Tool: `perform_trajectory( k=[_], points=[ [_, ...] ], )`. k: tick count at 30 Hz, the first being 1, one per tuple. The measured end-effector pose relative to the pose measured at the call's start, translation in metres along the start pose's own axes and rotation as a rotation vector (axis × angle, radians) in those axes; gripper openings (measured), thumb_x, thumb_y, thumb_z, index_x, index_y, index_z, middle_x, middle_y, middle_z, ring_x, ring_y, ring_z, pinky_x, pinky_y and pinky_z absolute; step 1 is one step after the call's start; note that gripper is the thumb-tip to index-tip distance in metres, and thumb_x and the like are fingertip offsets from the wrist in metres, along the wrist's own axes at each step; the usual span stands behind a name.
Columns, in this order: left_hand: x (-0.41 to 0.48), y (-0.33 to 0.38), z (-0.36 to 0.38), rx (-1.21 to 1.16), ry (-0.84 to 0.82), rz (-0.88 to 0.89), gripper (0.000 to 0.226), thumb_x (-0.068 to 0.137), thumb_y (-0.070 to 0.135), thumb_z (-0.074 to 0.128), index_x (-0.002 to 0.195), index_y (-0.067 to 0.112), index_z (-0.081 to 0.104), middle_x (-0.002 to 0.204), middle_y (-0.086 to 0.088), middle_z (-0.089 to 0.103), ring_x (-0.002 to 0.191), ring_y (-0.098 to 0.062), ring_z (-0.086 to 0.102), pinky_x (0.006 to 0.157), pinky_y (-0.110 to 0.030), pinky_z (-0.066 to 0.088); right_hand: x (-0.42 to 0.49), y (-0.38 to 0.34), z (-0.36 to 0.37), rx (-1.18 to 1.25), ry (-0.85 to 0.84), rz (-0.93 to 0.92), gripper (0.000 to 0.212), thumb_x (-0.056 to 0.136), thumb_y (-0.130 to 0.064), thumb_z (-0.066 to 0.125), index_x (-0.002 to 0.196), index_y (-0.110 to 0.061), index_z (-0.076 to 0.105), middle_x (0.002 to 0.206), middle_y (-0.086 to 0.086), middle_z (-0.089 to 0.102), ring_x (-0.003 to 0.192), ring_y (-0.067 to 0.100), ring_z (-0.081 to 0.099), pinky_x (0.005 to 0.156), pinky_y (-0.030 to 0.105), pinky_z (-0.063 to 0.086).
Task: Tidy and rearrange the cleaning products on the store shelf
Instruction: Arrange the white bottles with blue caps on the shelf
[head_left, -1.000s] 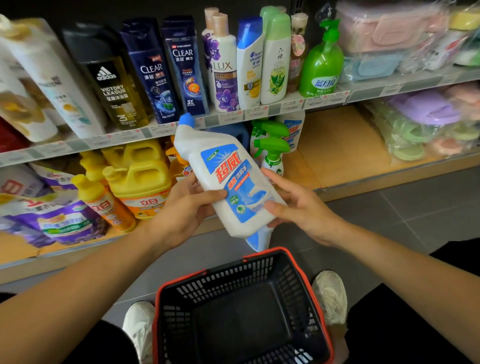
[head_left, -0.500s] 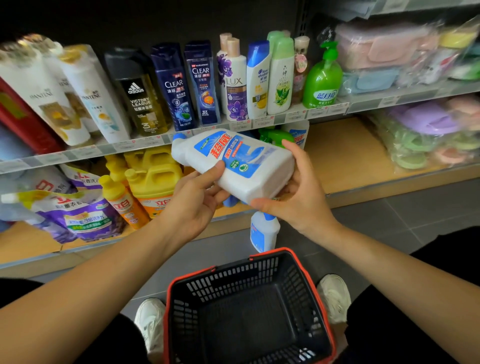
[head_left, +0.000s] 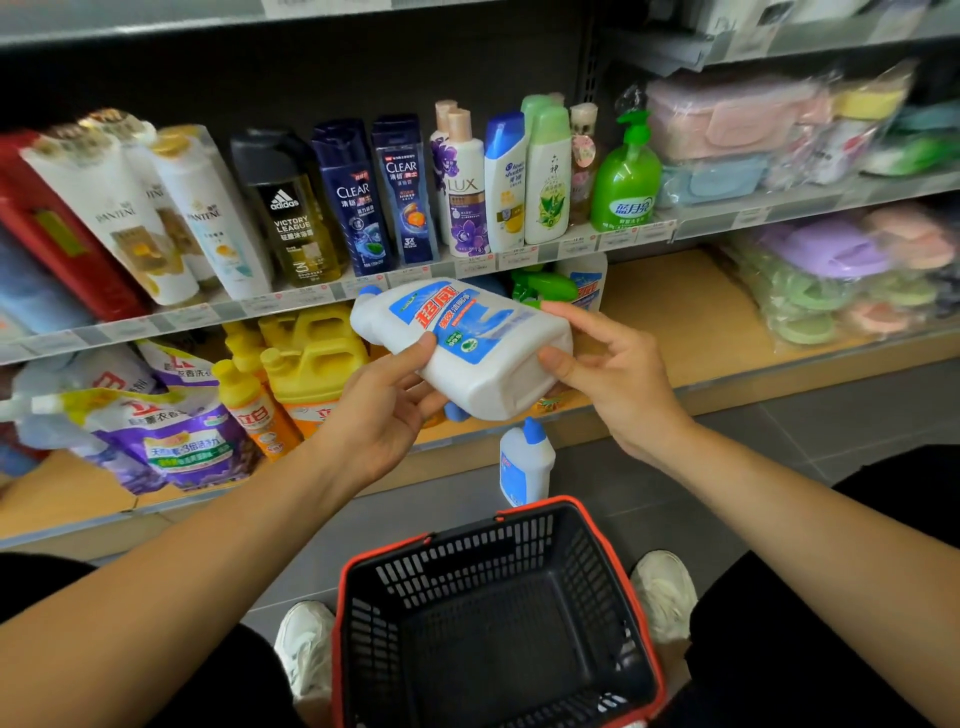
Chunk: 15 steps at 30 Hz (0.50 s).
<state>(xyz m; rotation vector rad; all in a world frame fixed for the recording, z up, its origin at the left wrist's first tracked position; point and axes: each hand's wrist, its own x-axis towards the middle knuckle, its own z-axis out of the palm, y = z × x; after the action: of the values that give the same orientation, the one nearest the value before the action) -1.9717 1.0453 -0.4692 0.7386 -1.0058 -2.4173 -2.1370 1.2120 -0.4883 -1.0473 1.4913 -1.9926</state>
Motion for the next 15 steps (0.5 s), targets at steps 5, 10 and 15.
perform_trajectory(
  k=[5, 10, 15],
  points=[
    [0.004, 0.004, -0.007, 0.125, -0.079, 0.071, 0.053, 0.080, 0.016, 0.074, 0.130, 0.007, 0.059, 0.125, -0.013, 0.071, 0.112, -0.028, 0.071, 0.079, -0.035, 0.062, 0.004, 0.002, -0.021, -0.110, -0.274, 0.102, 0.084, 0.078, 0.007, 0.077, 0.146, -0.034, 0.047, 0.122, -0.009, 0.060, 0.090, 0.034, 0.074, 0.077, 0.042, 0.062],
    [0.007, 0.004, -0.012, 0.327, -0.172, 0.189, 0.062, 0.079, 0.007, 0.078, 0.137, 0.010, 0.055, 0.125, -0.014, 0.071, 0.113, -0.033, 0.070, 0.082, -0.041, 0.062, 0.009, 0.006, -0.026, -0.136, -0.475, 0.274, 0.094, 0.075, 0.008, 0.078, 0.151, -0.030, 0.037, 0.137, -0.008, 0.058, 0.122, 0.021, 0.062, 0.090, 0.042, 0.057],
    [0.009, -0.004, -0.010, 0.624, -0.269, 0.357, 0.080, 0.068, -0.002, 0.086, 0.138, 0.015, 0.053, 0.121, -0.011, 0.073, 0.109, -0.033, 0.071, 0.083, -0.049, 0.061, 0.019, 0.008, -0.026, -0.043, -0.376, 0.417, 0.067, 0.073, -0.034, 0.084, 0.134, -0.037, 0.055, 0.118, -0.001, 0.070, 0.118, 0.021, 0.064, 0.090, 0.037, 0.056]
  ],
)
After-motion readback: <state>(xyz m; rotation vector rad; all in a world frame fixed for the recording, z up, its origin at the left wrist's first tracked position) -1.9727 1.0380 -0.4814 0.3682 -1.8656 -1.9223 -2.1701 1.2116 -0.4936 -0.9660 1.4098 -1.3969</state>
